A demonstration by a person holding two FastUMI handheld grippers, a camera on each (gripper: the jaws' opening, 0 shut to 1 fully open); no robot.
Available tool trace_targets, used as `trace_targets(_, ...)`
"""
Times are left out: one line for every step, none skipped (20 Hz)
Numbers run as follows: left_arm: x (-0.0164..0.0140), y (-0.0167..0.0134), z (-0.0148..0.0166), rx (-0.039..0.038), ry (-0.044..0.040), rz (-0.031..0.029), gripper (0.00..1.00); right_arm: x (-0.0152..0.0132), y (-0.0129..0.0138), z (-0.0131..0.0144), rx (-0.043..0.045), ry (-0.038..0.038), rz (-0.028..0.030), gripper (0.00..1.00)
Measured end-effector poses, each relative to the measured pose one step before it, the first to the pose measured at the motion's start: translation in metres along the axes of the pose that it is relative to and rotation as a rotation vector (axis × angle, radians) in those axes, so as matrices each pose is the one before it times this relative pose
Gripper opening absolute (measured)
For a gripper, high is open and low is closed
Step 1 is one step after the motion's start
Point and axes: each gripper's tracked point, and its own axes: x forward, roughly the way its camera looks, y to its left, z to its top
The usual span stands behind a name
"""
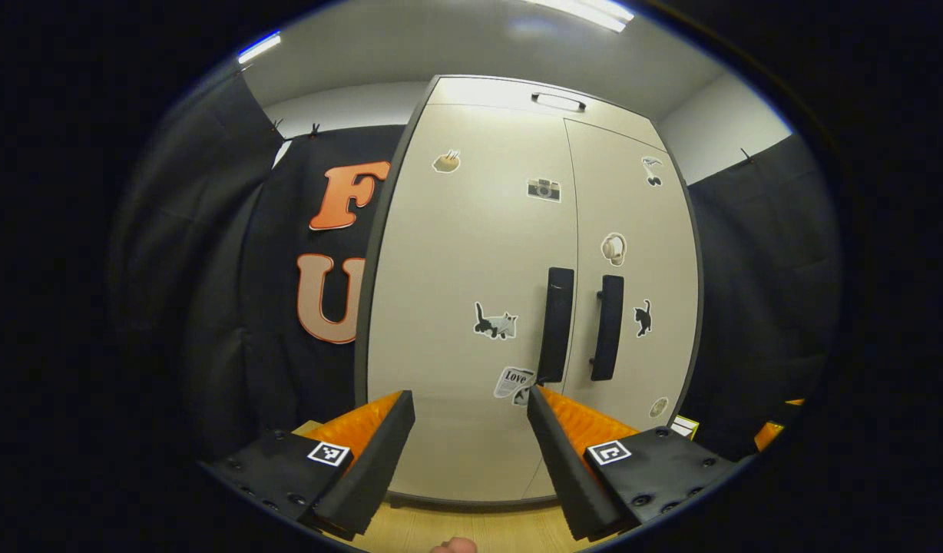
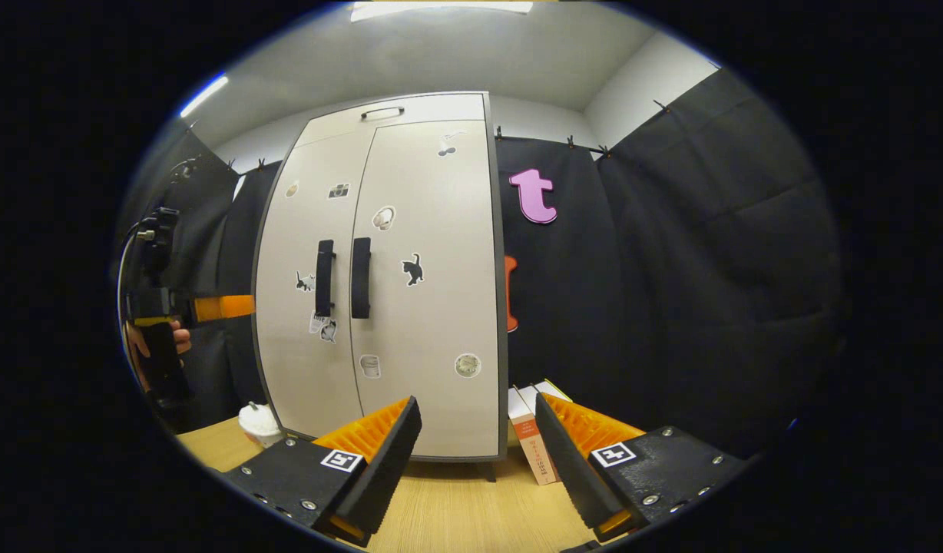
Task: Grab one shoe with the right hand and put it into the shoe cabinet, grab the other shoe with the left hand and put it into the shoe cabinet; then close the right door with the right hand and the left door with the left hand.
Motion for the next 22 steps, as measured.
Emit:
trace_targets(-0.01328,0.00353,-0.00381,0.00775,-0.00006,0.01514,0.96,-0.00134,0.00427,-0.00069,0.00968,0.00049,0.00975,0.93)
trace_targets(-0.01315,-0.00056,-0.00385,-0.00357,-0.00031,0.00233,0.96,-0.00010,0.00400,-0.00092,0.01001,0.00115,0.00968,0.92)
trace_targets(-0.01191,-0.00454,-0.00423,-0.00748,-0.00175,-0.01663,0.96,-0.00152,0.00181,-0.00162,0.00333,0.00500,0.00647,0.92)
trace_targets(-0.01082,-0.00111,-0.00443,0.00144,-0.00088,-0.00687,0.96,-0.00023,0.00052,-0.00084,-0.00174,0.00216,0.00027,0.92)
trace_targets(-0.00855,0.00037,-0.00398,0.00795,0.00159,0.00147,0.96,-0.00135,0.00048,0.00072,-0.00150,-0.00087,0.00162,0.93)
trace_targets(-0.00876,-0.00002,-0.00328,0.01023,-0.00182,0.00160,0.96,-0.00085,0.00128,-0.00006,0.00128,-0.00070,0.00296,0.93)
trace_targets(-0.00812,-0.00040,-0.00124,0.00950,-0.00614,0.00146,0.96,-0.00066,0.00143,-0.00069,0.00535,-0.00124,0.00343,0.92)
trace_targets(-0.00637,-0.00095,-0.00269,0.00786,-0.00576,0.00197,0.96,-0.00045,0.00027,-0.00120,0.00486,0.00175,-0.00019,0.93)
trace_targets(-0.00533,0.00024,-0.00275,0.00404,-0.00230,0.00730,0.96,-0.00080,-0.00035,-0.00043,0.00290,0.00231,-0.00164,0.93)
trace_targets(-0.00602,-0.00053,-0.00230,-0.00003,-0.00096,0.00307,0.96,-0.00046,-0.00007,0.00003,0.00075,-0.00276,-0.00281,0.93)
trace_targets(-0.00381,-0.00023,-0.00202,-0.00246,0.00041,0.00341,0.96,-0.00137,0.00015,0.00145,-0.00033,-0.00465,-0.00066,0.93)
trace_targets(-0.00350,-0.00105,-0.00140,-0.00827,-0.00186,0.00119,0.96,-0.00105,0.00019,0.00011,-0.00076,-0.00466,0.00017,0.93)
trace_targets(-0.00305,-0.00112,-0.00071,-0.01199,-0.00011,-0.00095,0.96,-0.00116,0.00062,-0.00014,-0.00055,-0.00223,-0.00186,0.92)
trace_targets(-0.00333,-0.00219,-0.00179,-0.00946,0.00559,-0.00376,0.96,-0.00060,0.00059,-0.00288,0.00047,0.01306,0.00073,0.92)
trace_targets(-0.00313,-0.00098,-0.00076,-0.00493,0.00617,-0.00175,0.96,-0.00216,0.00310,-0.00175,0.00188,0.00703,0.00524,0.92)
trace_targets(-0.00391,-0.00134,-0.00023,-0.00192,0.00418,-0.00063,0.96,-0.00151,0.00241,0.00038,0.00044,0.00011,0.00310,0.92)
trace_targets(-0.00309,-0.00142,0.00121,-0.00203,0.00037,-0.00127,0.96,-0.00149,0.00247,-0.00089,-0.00217,0.00167,0.00240,0.93)
trace_targets(-0.00266,-0.00216,0.00071,-0.00271,0.00121,-0.00348,0.96,-0.00184,0.00209,-0.00161,-0.00447,0.00379,0.00185,0.93)
trace_targets(-0.00374,-0.00066,0.00063,-0.00298,0.00135,-0.00040,0.96,-0.00284,0.00292,-0.00143,-0.00437,0.00255,0.00313,0.93)
trace_targets(-0.00122,-0.00096,0.00011,-0.00129,0.00061,-0.00090,0.96,-0.00172,0.00296,0.00065,-0.00167,-0.00143,0.00558,0.93)
trace_targets(-0.00159,-0.00133,0.00117,-0.00042,-0.00307,-0.00298,0.96,-0.00101,0.00265,0.00008,0.00040,0.00141,0.00569,0.93)
trace_targets(-0.00122,-0.00058,0.00019,0.00200,-0.00082,-0.00179,0.97,-0.00125,0.00228,-0.00237,0.00155,0.00774,0.00472,0.92)
